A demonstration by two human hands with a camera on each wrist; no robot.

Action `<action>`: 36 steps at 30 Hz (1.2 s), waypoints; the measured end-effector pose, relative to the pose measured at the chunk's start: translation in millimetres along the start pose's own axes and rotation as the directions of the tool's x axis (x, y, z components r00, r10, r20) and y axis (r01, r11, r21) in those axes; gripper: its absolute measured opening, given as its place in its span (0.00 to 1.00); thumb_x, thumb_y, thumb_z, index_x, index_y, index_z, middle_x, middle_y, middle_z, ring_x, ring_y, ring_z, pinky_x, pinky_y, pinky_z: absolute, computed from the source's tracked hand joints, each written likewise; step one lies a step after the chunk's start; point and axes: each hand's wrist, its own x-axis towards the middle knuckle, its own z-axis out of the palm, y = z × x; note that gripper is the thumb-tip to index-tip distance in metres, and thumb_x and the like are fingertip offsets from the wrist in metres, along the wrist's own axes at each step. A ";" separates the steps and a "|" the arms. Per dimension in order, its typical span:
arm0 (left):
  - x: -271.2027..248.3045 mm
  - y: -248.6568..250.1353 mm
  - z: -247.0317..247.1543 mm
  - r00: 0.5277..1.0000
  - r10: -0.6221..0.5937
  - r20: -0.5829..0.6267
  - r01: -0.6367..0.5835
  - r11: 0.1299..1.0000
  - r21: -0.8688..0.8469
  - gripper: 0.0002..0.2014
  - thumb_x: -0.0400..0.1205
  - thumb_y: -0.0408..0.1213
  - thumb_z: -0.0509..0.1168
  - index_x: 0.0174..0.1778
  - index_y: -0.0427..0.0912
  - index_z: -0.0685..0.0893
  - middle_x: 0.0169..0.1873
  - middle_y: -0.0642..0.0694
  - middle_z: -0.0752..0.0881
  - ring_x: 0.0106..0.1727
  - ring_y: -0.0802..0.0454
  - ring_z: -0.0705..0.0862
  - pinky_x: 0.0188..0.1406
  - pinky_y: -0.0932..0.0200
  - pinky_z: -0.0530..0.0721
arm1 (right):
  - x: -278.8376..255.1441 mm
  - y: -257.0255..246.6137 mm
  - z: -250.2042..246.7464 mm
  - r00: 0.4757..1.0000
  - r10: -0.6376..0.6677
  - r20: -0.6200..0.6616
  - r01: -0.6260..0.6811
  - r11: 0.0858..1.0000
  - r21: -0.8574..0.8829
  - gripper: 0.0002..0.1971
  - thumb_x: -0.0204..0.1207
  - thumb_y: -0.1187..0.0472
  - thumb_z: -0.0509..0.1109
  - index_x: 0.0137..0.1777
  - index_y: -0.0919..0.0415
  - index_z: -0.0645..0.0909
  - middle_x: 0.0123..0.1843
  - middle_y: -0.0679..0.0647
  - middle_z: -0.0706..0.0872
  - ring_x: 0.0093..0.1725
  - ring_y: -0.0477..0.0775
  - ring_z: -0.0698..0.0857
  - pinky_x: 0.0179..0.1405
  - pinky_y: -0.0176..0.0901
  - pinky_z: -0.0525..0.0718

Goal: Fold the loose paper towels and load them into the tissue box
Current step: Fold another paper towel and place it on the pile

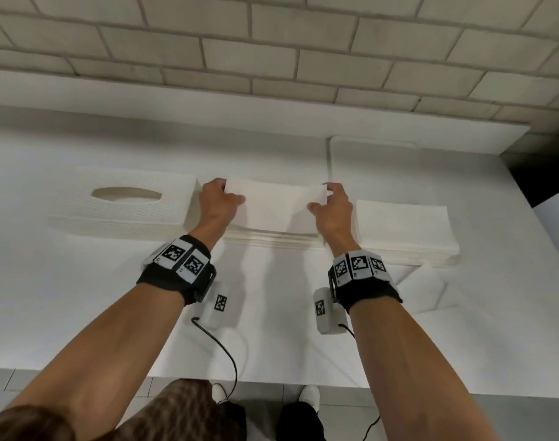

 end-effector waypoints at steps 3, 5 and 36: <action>5.6 -6.8 4.9 1.000 -0.012 -0.004 0.013 0.998 0.057 0.10 0.74 0.28 0.74 0.49 0.38 0.82 0.43 0.42 0.85 0.45 0.45 0.84 0.45 0.54 0.84 | 3.3 5.1 8.8 1.000 0.030 -0.005 -0.031 0.996 -0.081 0.24 0.77 0.70 0.70 0.73 0.64 0.71 0.56 0.61 0.84 0.46 0.56 0.82 0.32 0.30 0.75; 7.8 -9.9 7.5 1.000 -0.014 -0.012 0.015 0.996 0.093 0.15 0.74 0.28 0.75 0.56 0.35 0.83 0.45 0.43 0.85 0.47 0.45 0.84 0.45 0.56 0.82 | 5.9 10.3 13.9 0.998 0.060 0.008 -0.059 0.991 -0.117 0.25 0.77 0.69 0.70 0.74 0.63 0.70 0.63 0.63 0.83 0.53 0.60 0.85 0.46 0.39 0.80; -159.9 82.1 165.7 0.670 0.284 0.686 -0.301 0.948 -0.098 0.10 0.79 0.31 0.67 0.54 0.43 0.87 0.45 0.46 0.88 0.42 0.54 0.84 0.40 0.65 0.77 | -103.1 126.3 -201.2 0.804 0.375 -0.462 -0.532 0.800 -0.278 0.23 0.75 0.60 0.72 0.69 0.64 0.76 0.69 0.63 0.75 0.68 0.66 0.75 0.61 0.56 0.77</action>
